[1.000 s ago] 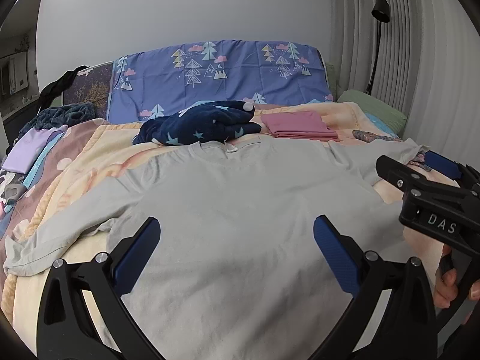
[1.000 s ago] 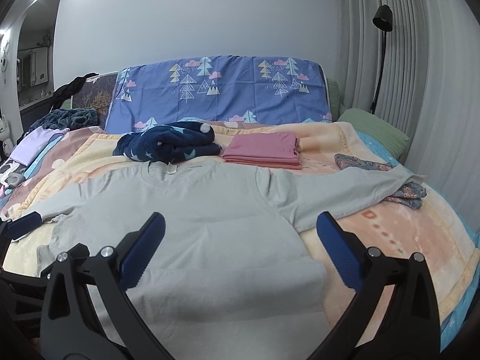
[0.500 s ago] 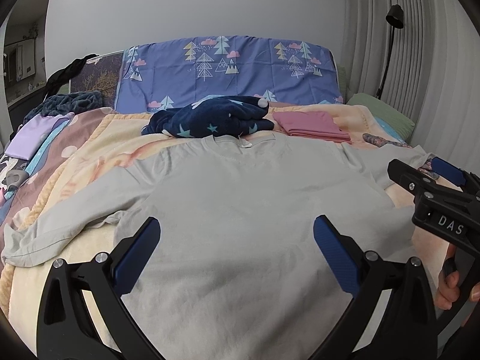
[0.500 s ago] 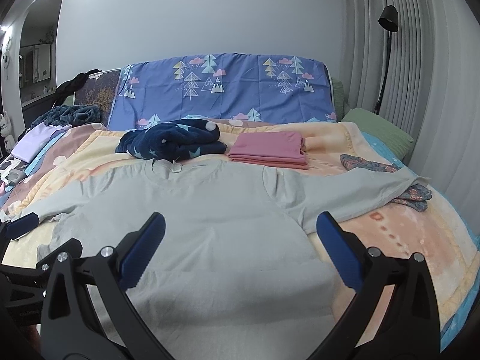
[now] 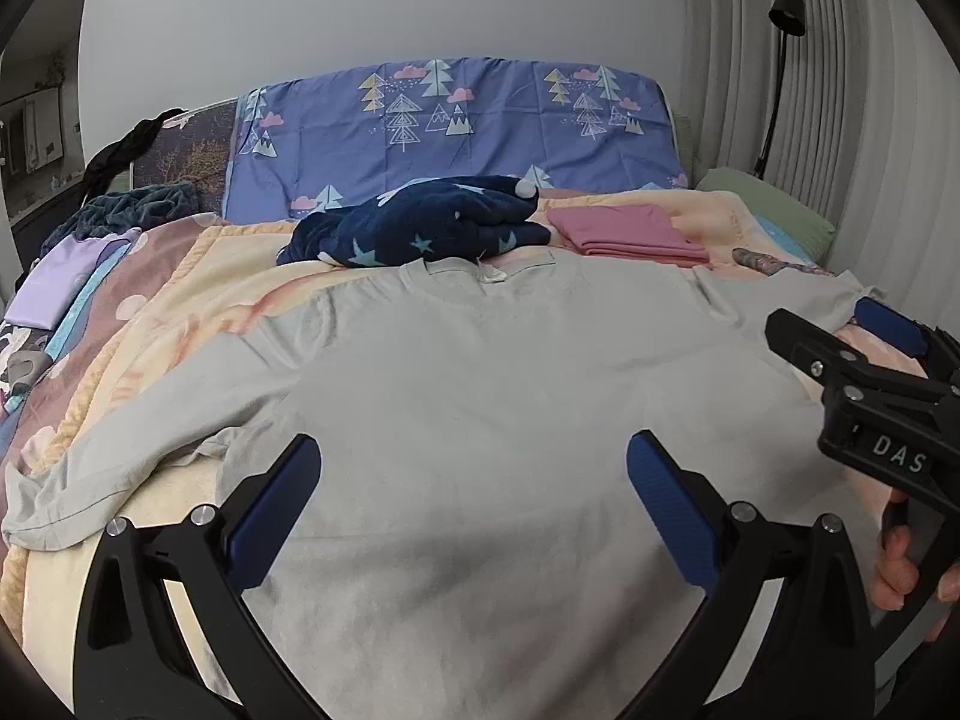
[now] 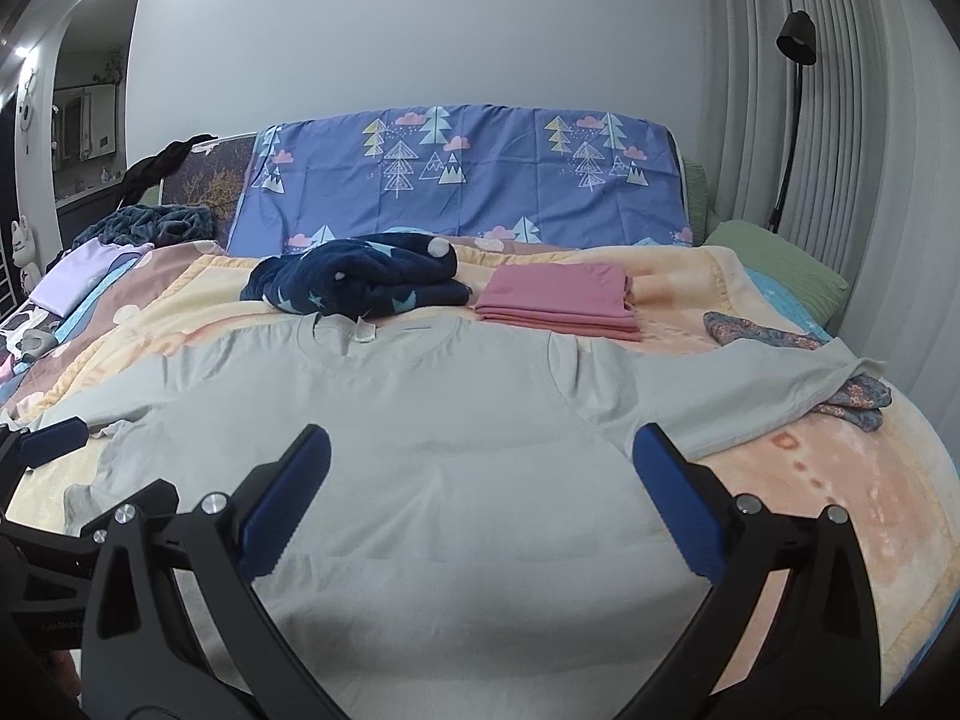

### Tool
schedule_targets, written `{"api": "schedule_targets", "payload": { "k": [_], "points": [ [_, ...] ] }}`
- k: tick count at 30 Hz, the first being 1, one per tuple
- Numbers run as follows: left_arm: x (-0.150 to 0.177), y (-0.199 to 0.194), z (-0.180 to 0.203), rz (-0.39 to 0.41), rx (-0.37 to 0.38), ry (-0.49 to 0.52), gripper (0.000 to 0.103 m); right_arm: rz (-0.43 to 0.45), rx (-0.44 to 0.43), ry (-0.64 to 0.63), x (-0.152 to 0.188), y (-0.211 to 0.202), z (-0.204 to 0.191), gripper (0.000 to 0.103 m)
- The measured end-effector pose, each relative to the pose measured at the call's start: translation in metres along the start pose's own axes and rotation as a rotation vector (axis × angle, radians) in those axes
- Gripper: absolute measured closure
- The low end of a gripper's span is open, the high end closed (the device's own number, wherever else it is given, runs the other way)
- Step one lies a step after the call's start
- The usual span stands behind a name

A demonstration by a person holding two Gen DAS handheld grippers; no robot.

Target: Fold small clothes

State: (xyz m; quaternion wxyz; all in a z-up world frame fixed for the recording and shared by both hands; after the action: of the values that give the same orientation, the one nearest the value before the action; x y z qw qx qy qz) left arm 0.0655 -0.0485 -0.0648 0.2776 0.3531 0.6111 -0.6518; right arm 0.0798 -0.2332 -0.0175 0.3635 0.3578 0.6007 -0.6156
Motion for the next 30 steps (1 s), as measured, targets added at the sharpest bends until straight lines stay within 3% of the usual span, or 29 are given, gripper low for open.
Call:
{"api": "schedule_targets", "payload": {
  "k": [30],
  "points": [
    [0.005,0.015,0.008,-0.046,0.023,-0.001,0.001,-0.066,0.002,0.043,0.009,0.017,0.011,0.002]
  ]
}}
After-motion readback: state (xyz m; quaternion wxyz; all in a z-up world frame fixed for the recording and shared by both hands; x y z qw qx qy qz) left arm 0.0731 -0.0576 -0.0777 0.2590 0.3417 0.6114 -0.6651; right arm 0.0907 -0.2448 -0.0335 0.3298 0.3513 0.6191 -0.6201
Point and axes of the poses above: each gripper's, at about its wrist camera, not at the fingertips, and y roughly the way its jaws point, z to its right, x to its underside, the point moved 5 cm from there along y, roughly the way its jaws point, and after that the axes turned 1 degree about -x, right-handed, at the moved point
